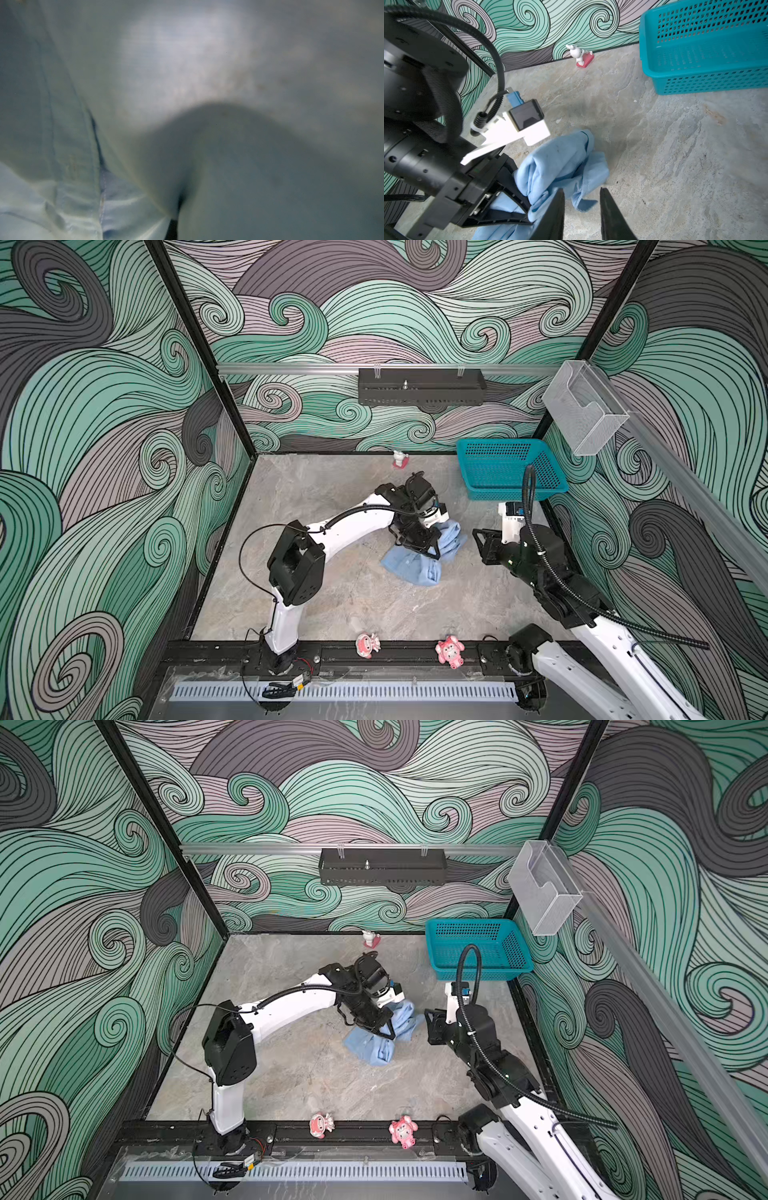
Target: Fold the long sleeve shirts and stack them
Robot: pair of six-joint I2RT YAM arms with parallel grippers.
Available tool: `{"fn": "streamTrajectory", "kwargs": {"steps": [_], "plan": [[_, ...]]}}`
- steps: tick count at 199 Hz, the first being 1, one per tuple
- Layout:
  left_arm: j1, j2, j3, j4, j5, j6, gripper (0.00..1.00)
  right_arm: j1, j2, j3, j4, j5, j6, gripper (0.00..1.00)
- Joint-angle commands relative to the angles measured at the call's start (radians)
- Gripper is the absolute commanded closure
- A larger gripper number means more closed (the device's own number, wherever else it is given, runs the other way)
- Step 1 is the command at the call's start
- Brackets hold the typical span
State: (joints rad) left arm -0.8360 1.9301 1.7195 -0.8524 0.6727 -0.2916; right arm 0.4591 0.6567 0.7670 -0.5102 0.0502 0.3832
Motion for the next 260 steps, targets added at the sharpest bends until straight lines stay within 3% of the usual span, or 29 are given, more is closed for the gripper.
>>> {"fn": "streamTrajectory", "kwargs": {"steps": [1,30,51,110,150,181,222,260], "plan": [[0.022,-0.081,-0.04,0.196,0.154,-0.127,1.0,-0.016,0.012,0.033,-0.04,-0.016,-0.031,0.69],[0.101,-0.082,-0.21,0.392,0.233,-0.245,1.0,-0.025,0.033,0.046,-0.04,-0.048,-0.024,0.68],[0.167,-0.042,-0.326,0.494,0.267,-0.278,1.0,-0.028,0.058,0.049,-0.041,-0.08,-0.012,0.61],[0.334,0.091,-0.483,0.465,0.221,-0.172,1.0,-0.036,0.191,-0.008,-0.003,-0.241,0.115,0.43],[0.384,0.121,-0.526,0.43,0.166,-0.134,1.0,-0.065,0.317,-0.166,0.198,-0.388,0.25,0.28],[0.403,0.12,-0.544,0.428,0.144,-0.138,1.0,-0.071,0.432,-0.221,0.31,-0.439,0.28,0.2],[0.405,0.134,-0.544,0.431,0.145,-0.158,1.0,-0.07,0.652,-0.21,0.472,-0.553,0.305,0.19],[0.41,0.13,-0.548,0.433,0.141,-0.165,1.0,0.003,0.793,-0.067,0.505,-0.627,0.291,0.24]]}}
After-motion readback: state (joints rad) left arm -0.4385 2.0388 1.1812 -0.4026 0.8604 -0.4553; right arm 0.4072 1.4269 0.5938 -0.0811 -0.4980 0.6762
